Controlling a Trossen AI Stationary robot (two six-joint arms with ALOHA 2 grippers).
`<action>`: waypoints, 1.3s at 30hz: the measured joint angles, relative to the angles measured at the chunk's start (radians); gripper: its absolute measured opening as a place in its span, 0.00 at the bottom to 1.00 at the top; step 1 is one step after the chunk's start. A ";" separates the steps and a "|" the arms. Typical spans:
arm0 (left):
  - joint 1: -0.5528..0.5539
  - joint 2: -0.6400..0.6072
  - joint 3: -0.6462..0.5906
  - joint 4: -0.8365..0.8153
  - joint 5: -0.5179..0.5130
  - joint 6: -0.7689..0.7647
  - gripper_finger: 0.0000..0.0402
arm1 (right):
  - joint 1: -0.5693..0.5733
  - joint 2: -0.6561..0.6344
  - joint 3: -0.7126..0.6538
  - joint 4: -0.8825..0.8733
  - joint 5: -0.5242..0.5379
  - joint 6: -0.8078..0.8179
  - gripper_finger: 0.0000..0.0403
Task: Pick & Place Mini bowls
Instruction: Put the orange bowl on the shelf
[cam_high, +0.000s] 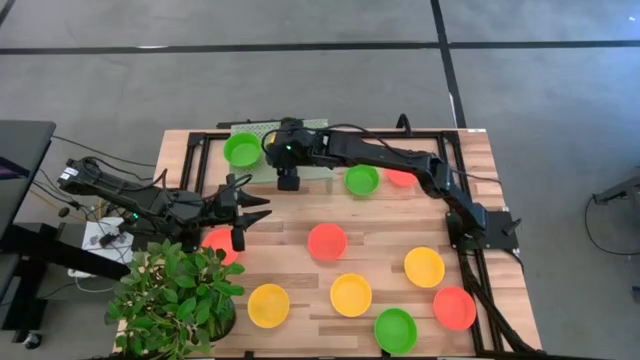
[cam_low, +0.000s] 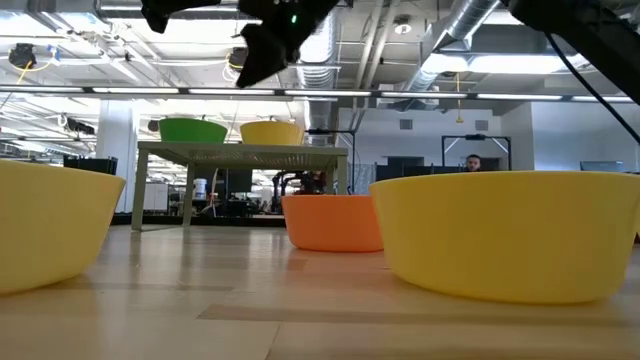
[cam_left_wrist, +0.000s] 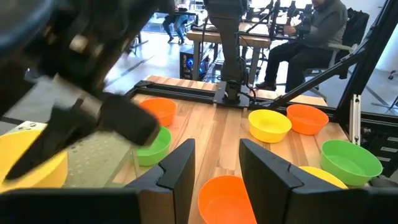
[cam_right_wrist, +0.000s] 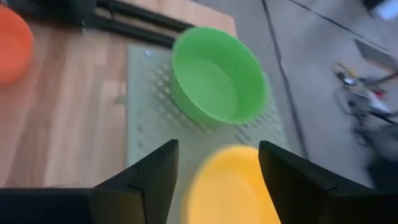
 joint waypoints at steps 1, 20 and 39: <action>0.000 0.000 0.000 0.000 0.000 0.000 0.32 | 0.014 -0.015 0.000 -0.022 0.052 -0.010 0.54; 0.000 0.000 0.000 0.020 0.000 -0.003 0.32 | -0.024 -0.514 -0.339 -0.667 0.116 0.467 0.22; 0.000 0.000 0.000 0.036 0.000 -0.003 0.32 | -0.275 -1.023 -1.247 -0.469 -0.035 0.734 0.17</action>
